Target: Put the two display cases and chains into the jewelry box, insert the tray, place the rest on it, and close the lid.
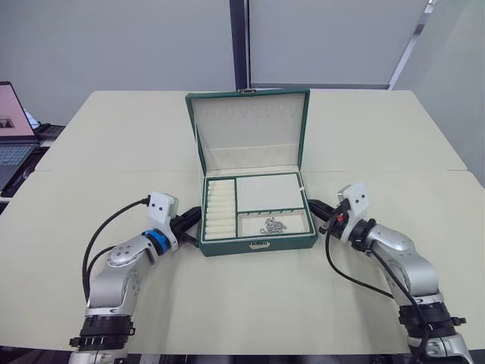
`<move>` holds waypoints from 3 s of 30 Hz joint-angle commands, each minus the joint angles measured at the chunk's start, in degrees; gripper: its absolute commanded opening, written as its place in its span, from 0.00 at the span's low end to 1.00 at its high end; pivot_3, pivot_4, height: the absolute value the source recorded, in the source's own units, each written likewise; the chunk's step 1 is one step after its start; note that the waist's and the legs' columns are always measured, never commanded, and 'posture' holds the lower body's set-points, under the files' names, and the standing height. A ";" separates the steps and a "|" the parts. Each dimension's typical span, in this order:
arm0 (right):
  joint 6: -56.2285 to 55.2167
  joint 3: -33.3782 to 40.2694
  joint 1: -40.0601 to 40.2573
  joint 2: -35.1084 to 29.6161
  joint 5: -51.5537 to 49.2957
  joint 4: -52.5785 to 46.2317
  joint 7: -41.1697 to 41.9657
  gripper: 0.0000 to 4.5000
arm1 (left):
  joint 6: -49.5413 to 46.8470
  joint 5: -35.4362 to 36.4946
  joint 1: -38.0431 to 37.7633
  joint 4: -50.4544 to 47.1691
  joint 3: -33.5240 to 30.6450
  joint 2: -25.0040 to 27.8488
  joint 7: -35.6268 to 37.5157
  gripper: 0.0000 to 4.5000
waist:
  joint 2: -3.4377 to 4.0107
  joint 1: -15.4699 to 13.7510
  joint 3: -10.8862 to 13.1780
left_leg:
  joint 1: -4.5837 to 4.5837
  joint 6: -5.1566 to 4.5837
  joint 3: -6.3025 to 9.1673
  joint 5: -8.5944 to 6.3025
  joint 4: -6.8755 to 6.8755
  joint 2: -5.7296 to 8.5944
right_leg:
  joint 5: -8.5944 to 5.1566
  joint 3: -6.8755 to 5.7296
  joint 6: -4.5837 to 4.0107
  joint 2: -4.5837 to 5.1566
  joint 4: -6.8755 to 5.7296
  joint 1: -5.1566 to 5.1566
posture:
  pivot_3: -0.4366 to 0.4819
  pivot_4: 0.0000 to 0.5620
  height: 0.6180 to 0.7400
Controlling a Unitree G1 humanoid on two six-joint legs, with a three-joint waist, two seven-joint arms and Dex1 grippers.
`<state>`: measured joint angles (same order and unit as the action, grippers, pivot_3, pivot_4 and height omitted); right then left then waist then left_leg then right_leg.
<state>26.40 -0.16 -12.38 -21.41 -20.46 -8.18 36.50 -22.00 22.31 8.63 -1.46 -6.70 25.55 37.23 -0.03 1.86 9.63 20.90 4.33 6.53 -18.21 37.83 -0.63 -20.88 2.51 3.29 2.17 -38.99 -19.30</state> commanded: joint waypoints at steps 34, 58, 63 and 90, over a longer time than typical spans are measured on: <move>12.83 5.56 8.05 -8.51 -15.14 -18.08 7.42 0.00 | -3.10 6.24 -11.16 -14.32 -5.69 5.07 8.20 0.00 | 0.01 0.02 0.00 | 0.01 -0.04 -0.01 -0.02 -0.03 -0.01 | 0.00 0.02 0.00 -0.02 0.03 -0.01 | 0.48 0.27 1.00; -3.84 5.82 -22.96 -16.31 -7.14 25.37 24.76 0.00 | 5.81 25.54 -43.36 -36.70 -25.12 0.90 20.83 0.00 | -0.09 -0.05 0.07 | -0.01 -0.20 -0.15 -0.11 0.02 -0.12 | -0.01 0.05 -0.01 0.00 0.11 0.07 | 0.48 0.27 1.00; -11.19 4.58 -33.39 -13.71 -2.43 40.28 26.23 0.00 | 16.15 21.22 -50.67 -36.90 -24.19 -3.10 27.61 0.00 | -0.07 0.44 0.09 | 0.00 -0.16 -0.35 -0.09 -0.01 -0.11 | -0.01 0.16 -0.01 0.02 0.18 0.03 | 0.48 0.27 1.00; -10.22 2.97 -48.39 -5.83 -0.60 45.11 43.75 0.00 | 26.50 18.91 -59.16 -34.57 -18.89 -8.60 23.92 0.00 | 0.04 1.08 0.22 | 0.02 -0.24 -0.27 -0.13 -0.03 -0.14 | -0.01 0.10 -0.01 0.05 0.12 0.00 | 0.48 0.27 1.00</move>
<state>13.20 2.51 -61.44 -26.53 -18.72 42.71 78.77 4.21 40.32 -50.71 -35.07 -25.69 16.27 61.74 0.01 2.95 9.85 20.92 4.09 6.27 -18.34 37.80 -0.77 -20.89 2.60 3.28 2.22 -38.87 -19.30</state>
